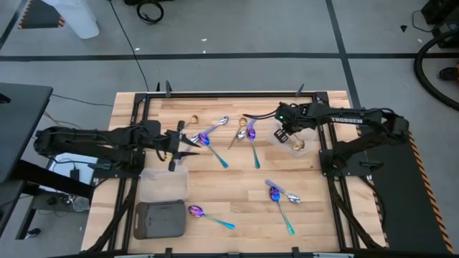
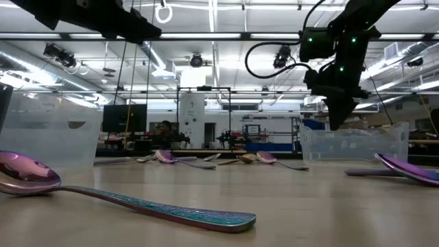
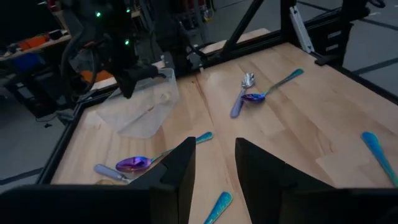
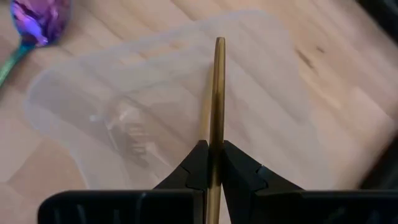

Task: Sort silverware by color (type)
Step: Put the gold spoon into the top transparent bin, then put the purple spoon into the bottom transparent bin

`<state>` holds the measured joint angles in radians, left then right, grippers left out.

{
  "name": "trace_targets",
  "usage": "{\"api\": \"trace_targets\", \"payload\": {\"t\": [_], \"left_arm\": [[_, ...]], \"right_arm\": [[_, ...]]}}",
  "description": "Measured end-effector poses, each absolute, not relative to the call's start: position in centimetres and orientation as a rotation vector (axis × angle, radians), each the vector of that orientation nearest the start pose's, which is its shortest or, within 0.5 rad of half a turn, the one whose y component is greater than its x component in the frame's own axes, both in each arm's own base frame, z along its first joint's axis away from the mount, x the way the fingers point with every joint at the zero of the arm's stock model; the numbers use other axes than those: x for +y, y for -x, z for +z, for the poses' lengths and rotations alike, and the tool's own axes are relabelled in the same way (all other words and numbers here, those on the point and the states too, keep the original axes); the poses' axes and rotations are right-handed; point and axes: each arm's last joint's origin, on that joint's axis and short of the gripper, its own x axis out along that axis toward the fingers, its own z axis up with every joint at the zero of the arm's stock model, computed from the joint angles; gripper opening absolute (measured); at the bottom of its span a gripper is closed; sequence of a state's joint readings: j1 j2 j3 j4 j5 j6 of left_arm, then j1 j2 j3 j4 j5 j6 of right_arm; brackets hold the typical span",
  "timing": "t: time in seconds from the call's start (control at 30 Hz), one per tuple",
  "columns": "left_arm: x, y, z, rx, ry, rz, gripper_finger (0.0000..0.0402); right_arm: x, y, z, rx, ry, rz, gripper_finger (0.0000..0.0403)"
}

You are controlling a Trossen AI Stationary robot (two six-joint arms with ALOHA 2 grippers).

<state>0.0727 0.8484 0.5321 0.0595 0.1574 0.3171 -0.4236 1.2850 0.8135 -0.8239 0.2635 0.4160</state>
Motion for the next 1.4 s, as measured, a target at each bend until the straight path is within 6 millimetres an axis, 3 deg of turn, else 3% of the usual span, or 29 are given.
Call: {"api": "trace_targets", "payload": {"t": [0.37,0.7,1.13,1.4], "left_arm": [[1.8,-17.2,24.2,0.222,-0.227,-0.106,0.012],[2.6,-16.6,24.2,0.237,-0.136,-0.047,0.012],[2.7,-16.6,24.0,0.25,-0.113,-0.035,0.012],[2.8,-17.1,23.5,0.288,-0.102,-0.038,0.012]], "right_arm": [[-10.9,-20.4,18.0,1.275,-0.545,-0.886,0.0038],[-11.9,-20.4,16.9,1.299,-0.601,-0.904,0.0045],[-12.3,-20.2,16.9,1.295,-0.666,-0.862,0.0067],[-12.5,-20.7,18.4,1.318,-0.673,-0.829,0.0068]]}}
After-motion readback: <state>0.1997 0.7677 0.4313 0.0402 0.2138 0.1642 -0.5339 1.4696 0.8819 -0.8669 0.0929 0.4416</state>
